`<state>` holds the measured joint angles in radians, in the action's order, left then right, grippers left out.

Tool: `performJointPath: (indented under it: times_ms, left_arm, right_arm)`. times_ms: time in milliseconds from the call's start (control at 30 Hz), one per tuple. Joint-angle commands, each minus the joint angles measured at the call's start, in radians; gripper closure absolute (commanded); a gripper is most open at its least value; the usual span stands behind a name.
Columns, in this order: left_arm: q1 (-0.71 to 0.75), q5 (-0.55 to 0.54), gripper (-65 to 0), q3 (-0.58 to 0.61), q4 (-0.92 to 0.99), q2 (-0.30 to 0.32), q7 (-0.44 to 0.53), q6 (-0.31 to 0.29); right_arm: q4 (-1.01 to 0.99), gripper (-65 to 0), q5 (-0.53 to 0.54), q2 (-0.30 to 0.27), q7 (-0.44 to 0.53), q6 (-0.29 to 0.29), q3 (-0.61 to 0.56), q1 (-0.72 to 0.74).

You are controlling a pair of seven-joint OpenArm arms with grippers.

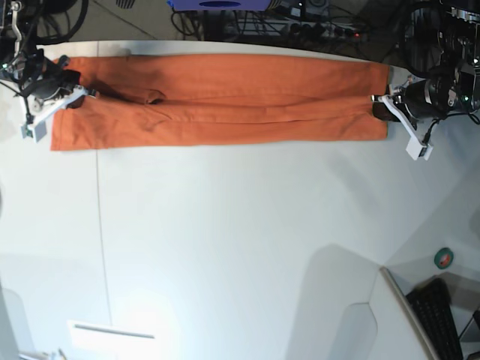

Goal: Layout the t-shirt on the table in an organized manner, then fold the t-shirt properly
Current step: 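Release the hem and regrasp the folded edge with both grippers, then pull the folded strip taut between both grippers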

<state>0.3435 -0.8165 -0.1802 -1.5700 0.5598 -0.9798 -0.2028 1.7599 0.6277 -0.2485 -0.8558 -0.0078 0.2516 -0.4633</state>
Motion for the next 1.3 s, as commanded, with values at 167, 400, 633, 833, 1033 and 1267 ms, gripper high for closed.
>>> performJointPath:
  times_ms: [167,400,633,833,1033,1267]
  left_arm:
    - [-0.001,-0.007,-19.9,-0.022,-0.016,0.026,0.012,-0.001]
    - [0.032,-0.013,-55.8,-0.192,-0.12,-0.025,0.011,-0.002]
    - [-0.001,-0.007,-4.6,-0.115,-0.083,-0.162,0.015,-0.001]
    - [-0.05,0.133,0.0,-0.087,0.075,-0.272,0.048,-0.002]
    - [-0.08,0.365,0.0,-0.02,0.119,-0.327,0.132,-0.004]
    - [-0.214,0.371,0.0,0.041,0.248,-0.332,0.135,-0.002]
  right_arm:
    - [0.013,-24.6,0.004,-0.012,0.016,-0.004,0.039,-0.002]
    - [0.061,-24.3,0.004,-0.007,0.016,0.001,0.119,-0.032]
    - [-0.042,0.0,0.004,-0.007,0.065,0.002,0.038,0.11]
    - [-0.295,0.0,0.004,-0.021,0.066,0.002,0.035,0.248]
    - [-0.501,0.0,0.004,-0.081,0.14,0.002,0.019,0.338]
    - [-0.638,0.0,0.004,-0.11,0.185,0.002,-0.038,0.432]
